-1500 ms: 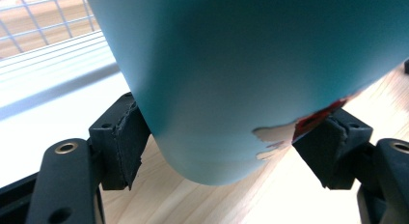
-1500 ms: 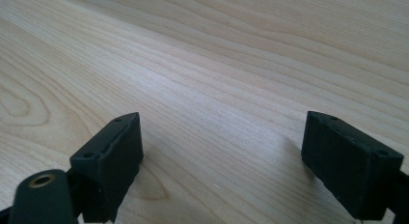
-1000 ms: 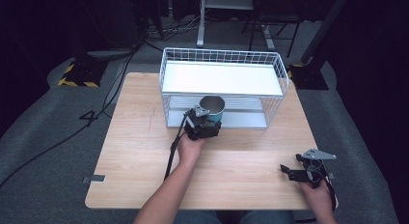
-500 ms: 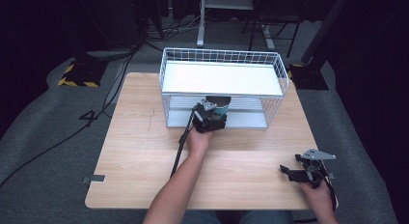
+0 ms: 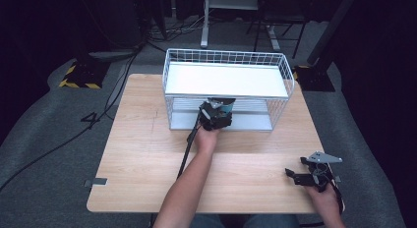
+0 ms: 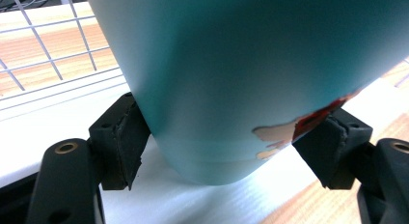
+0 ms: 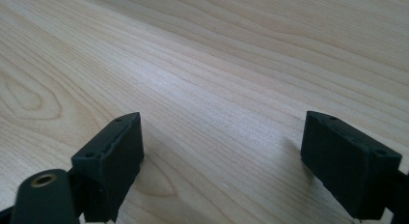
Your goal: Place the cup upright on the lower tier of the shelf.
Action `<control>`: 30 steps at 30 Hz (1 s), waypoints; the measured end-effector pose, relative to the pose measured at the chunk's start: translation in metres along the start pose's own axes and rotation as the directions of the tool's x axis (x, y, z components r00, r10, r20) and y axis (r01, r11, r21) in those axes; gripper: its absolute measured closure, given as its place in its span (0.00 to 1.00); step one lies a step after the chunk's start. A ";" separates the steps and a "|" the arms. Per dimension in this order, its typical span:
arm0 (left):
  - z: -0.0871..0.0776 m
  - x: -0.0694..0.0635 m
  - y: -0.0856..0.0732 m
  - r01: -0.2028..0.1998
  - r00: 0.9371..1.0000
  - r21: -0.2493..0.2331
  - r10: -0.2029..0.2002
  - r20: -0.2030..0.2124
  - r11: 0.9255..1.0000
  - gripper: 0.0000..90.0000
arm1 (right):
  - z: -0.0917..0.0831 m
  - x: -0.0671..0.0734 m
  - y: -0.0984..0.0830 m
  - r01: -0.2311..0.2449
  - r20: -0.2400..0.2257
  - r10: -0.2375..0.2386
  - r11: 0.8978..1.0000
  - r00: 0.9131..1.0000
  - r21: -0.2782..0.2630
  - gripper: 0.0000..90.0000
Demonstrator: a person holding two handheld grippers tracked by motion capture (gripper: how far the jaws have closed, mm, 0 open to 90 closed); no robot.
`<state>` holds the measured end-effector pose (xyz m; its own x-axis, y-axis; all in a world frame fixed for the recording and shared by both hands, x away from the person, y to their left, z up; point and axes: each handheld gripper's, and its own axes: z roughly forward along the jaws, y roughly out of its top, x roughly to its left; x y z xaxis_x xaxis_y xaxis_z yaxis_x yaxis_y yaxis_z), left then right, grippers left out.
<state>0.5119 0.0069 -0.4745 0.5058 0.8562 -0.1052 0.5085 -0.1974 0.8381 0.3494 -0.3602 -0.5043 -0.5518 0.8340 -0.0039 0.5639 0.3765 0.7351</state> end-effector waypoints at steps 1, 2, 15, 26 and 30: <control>0.002 0.000 0.000 0.003 1.000 0.004 -0.003 -0.006 1.000 0.28 | 0.000 0.000 0.000 0.000 0.000 0.000 1.000 1.000 0.000 0.17; 0.003 0.000 0.000 0.001 1.000 0.009 -0.001 -0.015 1.000 0.28 | 0.000 0.000 0.000 -0.001 0.000 0.001 1.000 1.000 0.000 0.17; 0.016 0.000 -0.002 0.013 0.999 0.051 -0.011 -0.038 0.999 0.28 | 0.000 0.000 0.000 0.002 -0.004 -0.002 1.000 1.000 0.000 0.17; 0.018 0.002 -0.002 0.012 0.999 0.061 -0.010 -0.032 0.998 0.28 | 0.000 0.000 0.000 0.002 -0.005 -0.002 1.000 1.000 0.000 0.17; 0.017 0.001 -0.002 0.010 0.999 0.069 -0.008 -0.031 0.998 0.27 | 0.000 0.000 0.000 0.001 -0.004 -0.001 1.000 1.000 0.000 0.17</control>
<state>0.5238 0.0002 -0.4852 0.4801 0.8720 -0.0953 0.5604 -0.2213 0.7981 0.3491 -0.3602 -0.5042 -0.5553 0.8316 -0.0019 0.5630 0.3776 0.7351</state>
